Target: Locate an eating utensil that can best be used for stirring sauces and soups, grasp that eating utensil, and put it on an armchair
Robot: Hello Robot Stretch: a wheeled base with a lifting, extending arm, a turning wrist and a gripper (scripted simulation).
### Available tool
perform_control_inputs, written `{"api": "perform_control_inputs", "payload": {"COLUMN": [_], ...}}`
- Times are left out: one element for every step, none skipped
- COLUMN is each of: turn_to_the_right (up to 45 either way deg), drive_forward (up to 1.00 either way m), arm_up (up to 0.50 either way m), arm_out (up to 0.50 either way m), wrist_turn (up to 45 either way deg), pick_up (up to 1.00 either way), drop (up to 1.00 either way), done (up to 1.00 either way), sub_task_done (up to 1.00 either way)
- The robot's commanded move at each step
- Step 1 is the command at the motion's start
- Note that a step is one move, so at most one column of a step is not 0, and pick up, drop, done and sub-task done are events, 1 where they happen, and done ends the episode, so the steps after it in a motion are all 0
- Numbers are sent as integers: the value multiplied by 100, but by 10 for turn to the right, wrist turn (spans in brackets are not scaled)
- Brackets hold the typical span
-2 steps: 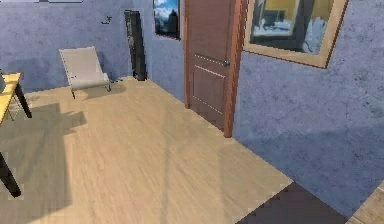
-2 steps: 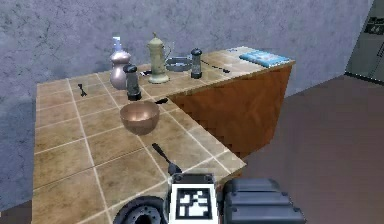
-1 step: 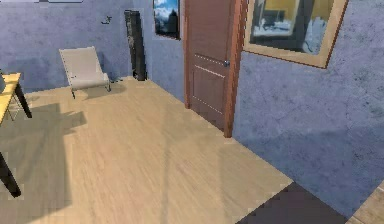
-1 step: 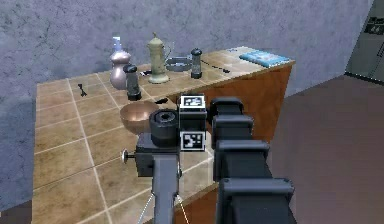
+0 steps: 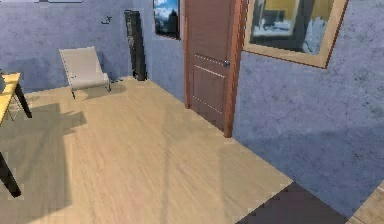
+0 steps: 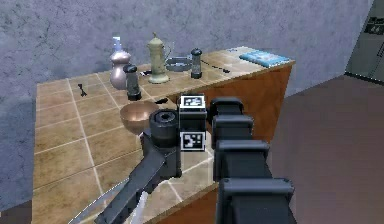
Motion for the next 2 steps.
{"api": "perform_control_inputs", "payload": {"turn_to_the_right": [0, 0], "drive_forward": [0, 0], "arm_up": [0, 0], "arm_out": [0, 0], "wrist_turn": [450, 450], "pick_up": [0, 0], "drop": [0, 0], "done": [0, 0], "sub_task_done": [0, 0]}}
